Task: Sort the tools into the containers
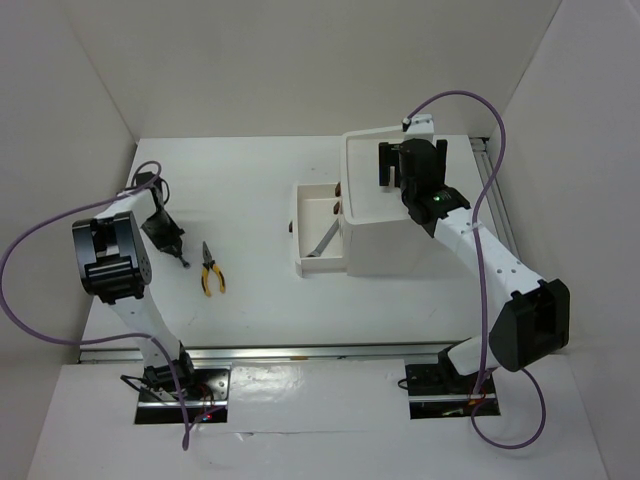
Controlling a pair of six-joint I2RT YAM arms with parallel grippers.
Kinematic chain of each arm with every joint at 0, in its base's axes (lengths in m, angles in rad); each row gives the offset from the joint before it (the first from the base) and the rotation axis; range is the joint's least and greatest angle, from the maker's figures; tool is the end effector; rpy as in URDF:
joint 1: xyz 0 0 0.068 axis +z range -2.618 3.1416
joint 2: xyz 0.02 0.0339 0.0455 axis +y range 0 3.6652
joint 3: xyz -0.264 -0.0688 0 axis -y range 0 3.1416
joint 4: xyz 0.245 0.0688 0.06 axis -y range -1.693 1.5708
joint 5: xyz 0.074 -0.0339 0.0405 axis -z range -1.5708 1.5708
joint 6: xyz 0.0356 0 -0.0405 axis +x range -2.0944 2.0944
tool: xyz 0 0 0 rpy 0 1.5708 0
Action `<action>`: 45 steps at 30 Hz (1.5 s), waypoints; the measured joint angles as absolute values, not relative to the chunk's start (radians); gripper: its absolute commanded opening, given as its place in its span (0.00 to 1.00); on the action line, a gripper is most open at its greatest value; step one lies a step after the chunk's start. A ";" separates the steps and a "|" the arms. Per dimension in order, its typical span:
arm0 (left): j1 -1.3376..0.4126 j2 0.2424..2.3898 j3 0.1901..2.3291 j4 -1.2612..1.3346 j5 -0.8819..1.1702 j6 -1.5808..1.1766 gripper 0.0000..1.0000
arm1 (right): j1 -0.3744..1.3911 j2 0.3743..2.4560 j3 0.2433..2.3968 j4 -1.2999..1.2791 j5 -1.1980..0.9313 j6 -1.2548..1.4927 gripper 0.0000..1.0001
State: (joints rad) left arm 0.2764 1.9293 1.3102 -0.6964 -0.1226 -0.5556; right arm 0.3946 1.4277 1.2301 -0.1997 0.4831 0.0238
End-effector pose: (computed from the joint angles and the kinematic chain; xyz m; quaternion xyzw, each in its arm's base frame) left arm 0.3592 0.1064 0.1616 -0.4072 0.9024 0.0425 0.1343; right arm 0.3125 0.1122 0.3447 -0.0189 0.8191 -0.0832 0.5672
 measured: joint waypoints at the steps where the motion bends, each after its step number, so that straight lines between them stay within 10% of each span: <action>1: 0.276 1.933 1.316 -0.699 -0.127 -0.555 0.00 | 0.395 1.427 1.230 -0.200 0.483 0.024 1.00; 11: 0.281 1.908 1.312 -0.707 -0.130 -0.558 0.00 | 0.395 1.422 1.230 -0.201 0.482 0.024 1.00; 22: 0.083 1.371 1.234 -0.404 0.244 -0.603 0.00 | 0.395 1.422 1.230 -0.203 0.482 0.025 1.00; 34: -0.326 1.793 1.371 -0.156 0.448 -0.702 0.00 | 0.405 1.431 1.232 -0.218 0.486 0.043 1.00; 36: -0.364 1.843 1.429 -0.151 0.447 -0.710 0.29 | 0.406 1.433 1.235 -0.220 0.487 0.043 1.00; 38: -0.390 1.876 1.469 -0.146 0.447 -0.707 0.82 | 0.406 1.436 1.237 -0.221 0.490 0.043 1.00; 40: -0.404 1.892 1.486 -0.146 0.438 -0.714 0.96 | 0.406 1.438 1.238 -0.221 0.491 0.043 1.00; 45: -0.381 1.880 1.440 -0.155 0.373 -0.711 0.85 | 0.406 1.443 1.243 -0.224 0.494 0.043 1.00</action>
